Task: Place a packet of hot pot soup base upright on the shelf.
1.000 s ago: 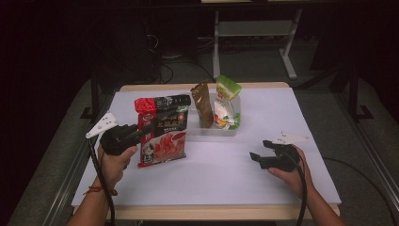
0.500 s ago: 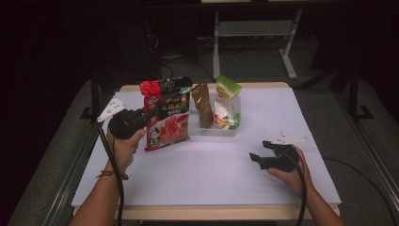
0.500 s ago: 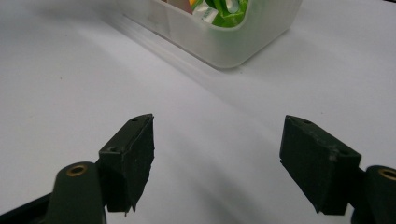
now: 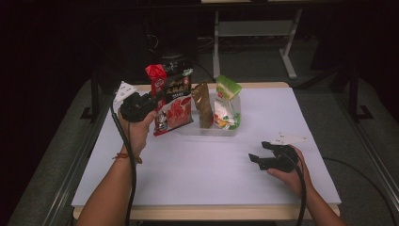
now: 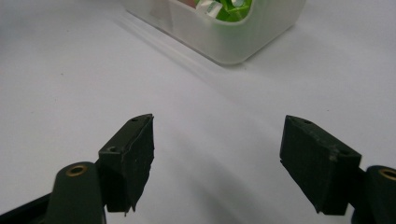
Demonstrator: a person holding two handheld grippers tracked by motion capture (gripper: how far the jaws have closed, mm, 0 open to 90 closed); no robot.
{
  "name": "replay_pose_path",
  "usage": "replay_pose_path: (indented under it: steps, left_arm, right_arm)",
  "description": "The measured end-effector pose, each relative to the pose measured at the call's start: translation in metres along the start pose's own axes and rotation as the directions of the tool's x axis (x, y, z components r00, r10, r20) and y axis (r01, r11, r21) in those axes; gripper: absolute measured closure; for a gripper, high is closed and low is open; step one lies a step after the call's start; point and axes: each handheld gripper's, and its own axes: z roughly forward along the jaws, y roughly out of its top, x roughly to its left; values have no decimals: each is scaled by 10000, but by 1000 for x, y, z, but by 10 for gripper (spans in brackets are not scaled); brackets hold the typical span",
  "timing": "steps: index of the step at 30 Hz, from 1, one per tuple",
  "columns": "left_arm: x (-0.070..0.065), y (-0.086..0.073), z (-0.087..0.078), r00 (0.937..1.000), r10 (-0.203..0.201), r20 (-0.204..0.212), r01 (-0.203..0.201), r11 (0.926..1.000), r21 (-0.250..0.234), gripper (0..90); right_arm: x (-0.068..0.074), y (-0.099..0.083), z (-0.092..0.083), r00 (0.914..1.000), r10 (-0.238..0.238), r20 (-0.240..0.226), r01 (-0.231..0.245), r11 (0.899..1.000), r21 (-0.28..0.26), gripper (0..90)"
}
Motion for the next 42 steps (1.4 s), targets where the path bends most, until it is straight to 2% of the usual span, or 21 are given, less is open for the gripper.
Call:
replay_pose_path:
  steps: [12, 21, 24, 29, 34, 37, 40, 42]
  left_arm:
    - [-6, 1, 39, 9978, -14, -665, 20, 10000, 91, 762]
    - [-9, -2, 65, 9928, 49, -1199, -47, 10000, 14, 763]
    - [-11, -3, 71, 9895, 173, -1432, -174, 9998, 4, 763]
    - [-15, -2, 83, 9792, 268, -2011, -267, 9996, 31, 764]
    - [-16, 0, 92, 9732, 301, -2281, -317, 9995, -33, 764]
    - [-18, -2, 95, 9664, 392, -2541, -427, 9991, -85, 764]
    - [-26, -4, 99, 9592, 738, -2729, -797, 9968, -104, 764]
    - [-31, -8, 101, 9603, 927, -2631, -956, 9954, 18, 764]
  right_arm:
    - [1, -2, 0, 9999, -24, -108, 25, 10000, 64, 253]
    - [3, -4, -1, 9998, -139, -146, 141, 9998, 121, 250]
    - [2, -6, -2, 9998, -130, -153, 133, 9998, 138, 250]
    - [2, -7, -2, 9997, -87, -231, 92, 9998, 196, 249]
    - [5, -8, 1, 9990, -242, -384, 256, 9990, 355, 248]
    - [6, -9, 3, 9979, -292, -571, 319, 9984, 469, 247]
    - [7, -9, 5, 9973, -386, -631, 422, 9975, 562, 247]
    - [8, -9, 6, 9965, -453, -708, 494, 9971, 572, 246]
